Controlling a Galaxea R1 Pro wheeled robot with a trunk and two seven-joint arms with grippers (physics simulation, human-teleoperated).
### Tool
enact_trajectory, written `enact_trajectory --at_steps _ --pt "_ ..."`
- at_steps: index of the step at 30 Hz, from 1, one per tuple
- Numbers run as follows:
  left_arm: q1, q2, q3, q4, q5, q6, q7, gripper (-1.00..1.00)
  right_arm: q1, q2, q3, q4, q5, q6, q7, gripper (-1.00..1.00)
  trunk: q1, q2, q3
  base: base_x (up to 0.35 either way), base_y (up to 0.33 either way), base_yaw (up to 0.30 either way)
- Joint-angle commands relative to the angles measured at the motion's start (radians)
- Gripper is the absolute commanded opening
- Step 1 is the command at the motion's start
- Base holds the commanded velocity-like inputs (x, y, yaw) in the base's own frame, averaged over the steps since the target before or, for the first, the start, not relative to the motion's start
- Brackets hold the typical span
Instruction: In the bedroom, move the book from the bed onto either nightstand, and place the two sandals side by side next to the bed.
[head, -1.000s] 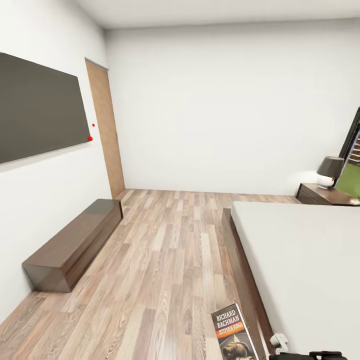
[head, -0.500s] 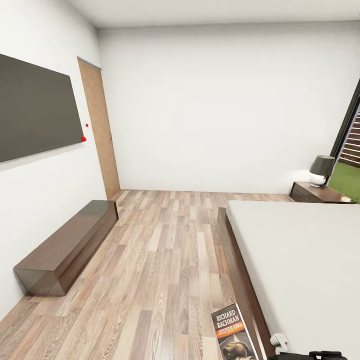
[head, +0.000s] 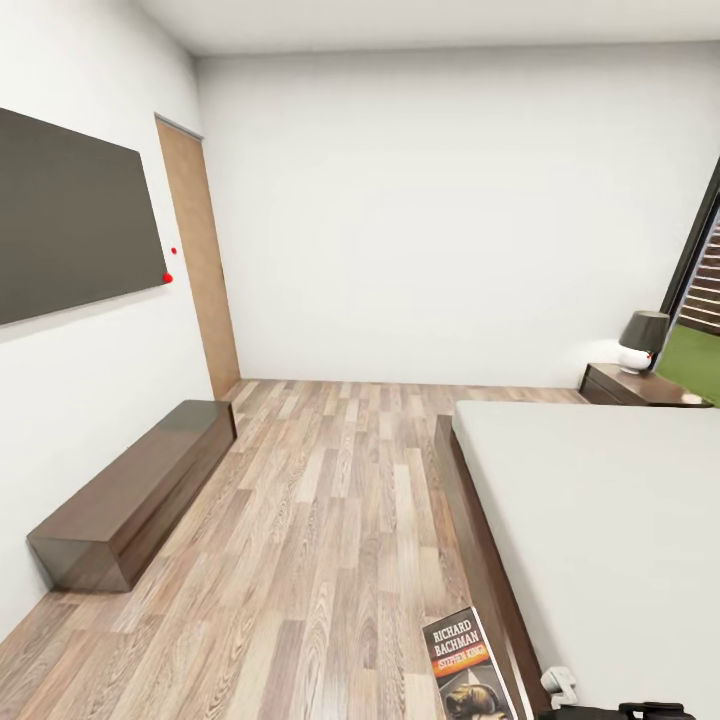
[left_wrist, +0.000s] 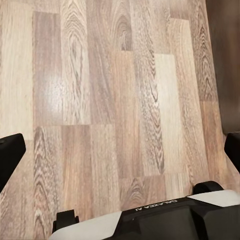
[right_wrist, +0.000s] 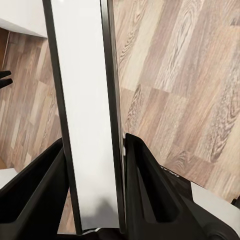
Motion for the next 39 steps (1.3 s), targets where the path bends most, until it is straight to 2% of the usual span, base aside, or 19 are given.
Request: enact_trajectory --at_steps 1,13,28,39 --pt "0.000 0.000 0.009 0.001 -0.011 -0.004 -0.002 1.00 0.000 -0.001 0.005 0.000 -0.009 0.009 0.000 -1.00 0.000 -0.001 0.000 0.000 0.000 -0.017" --pt "0.000 0.000 0.009 0.001 -0.010 -0.004 -0.002 1.00 0.000 0.000 0.005 0.000 -0.009 0.009 -0.001 -1.00 0.000 -0.001 0.008 0.000 0.000 -0.065" --pt "0.000 0.000 0.009 0.001 -0.011 -0.004 -0.002 1.00 0.000 0.001 0.006 0.000 -0.009 0.009 -0.006 -1.00 0.000 -0.001 -0.006 0.002 0.000 -0.001" --pt "0.000 0.000 0.009 0.001 -0.011 -0.004 -0.002 1.00 -0.001 0.001 0.006 0.000 -0.009 0.009 -0.006 -1.00 0.000 -0.001 -0.007 0.278 0.000 0.000"
